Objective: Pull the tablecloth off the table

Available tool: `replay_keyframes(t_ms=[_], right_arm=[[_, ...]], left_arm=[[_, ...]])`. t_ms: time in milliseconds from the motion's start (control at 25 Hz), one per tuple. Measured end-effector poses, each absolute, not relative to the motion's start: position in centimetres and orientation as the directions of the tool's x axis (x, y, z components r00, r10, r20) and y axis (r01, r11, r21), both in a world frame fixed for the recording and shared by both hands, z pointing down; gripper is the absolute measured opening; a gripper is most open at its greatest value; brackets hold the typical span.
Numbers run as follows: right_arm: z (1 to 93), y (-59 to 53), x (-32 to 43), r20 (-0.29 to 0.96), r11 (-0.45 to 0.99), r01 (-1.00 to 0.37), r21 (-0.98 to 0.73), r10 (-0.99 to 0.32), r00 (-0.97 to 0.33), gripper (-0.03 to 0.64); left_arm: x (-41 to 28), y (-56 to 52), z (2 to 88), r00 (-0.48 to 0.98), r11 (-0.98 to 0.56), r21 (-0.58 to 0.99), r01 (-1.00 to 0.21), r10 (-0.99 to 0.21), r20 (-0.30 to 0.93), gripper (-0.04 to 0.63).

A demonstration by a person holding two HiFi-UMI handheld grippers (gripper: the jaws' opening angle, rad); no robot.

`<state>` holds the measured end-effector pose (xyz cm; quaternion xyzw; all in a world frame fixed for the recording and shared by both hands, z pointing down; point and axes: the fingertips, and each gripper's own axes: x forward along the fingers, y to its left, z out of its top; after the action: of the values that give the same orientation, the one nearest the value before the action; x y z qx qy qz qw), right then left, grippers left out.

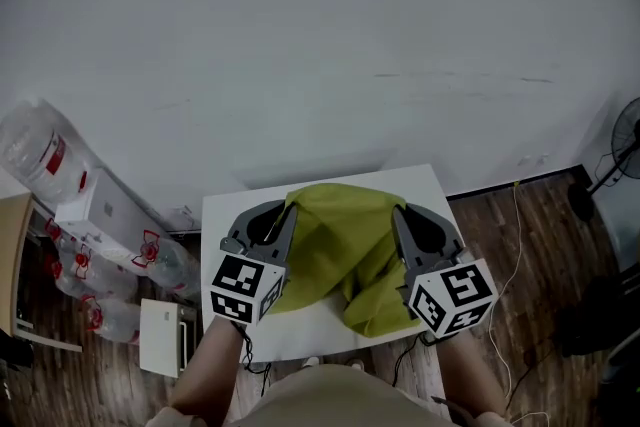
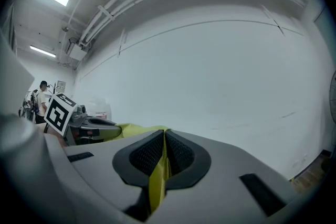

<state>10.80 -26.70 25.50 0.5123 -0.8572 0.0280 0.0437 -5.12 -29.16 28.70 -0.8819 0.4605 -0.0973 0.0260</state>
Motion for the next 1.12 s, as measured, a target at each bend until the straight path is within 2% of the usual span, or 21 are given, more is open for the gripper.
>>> replay_keyframes(t_ms=[560, 1120], right_arm=[[34.9, -24.3, 10.3, 0.293, 0.488, -0.872, -0.026, -0.83, -0.474, 0.034], [35.4, -23.4, 11.2, 0.297, 0.5, -0.865, -0.046, -0.82, -0.49, 0.034]], left_arm=[[-5.0, -25.8, 39.2, 0.536, -0.584, -0.058, -0.809, -0.775, 0.334, 0.026], [-4.1, -24.8, 39.5, 0.536, -0.584, -0.045, -0.811, -0.771, 0.343, 0.026]])
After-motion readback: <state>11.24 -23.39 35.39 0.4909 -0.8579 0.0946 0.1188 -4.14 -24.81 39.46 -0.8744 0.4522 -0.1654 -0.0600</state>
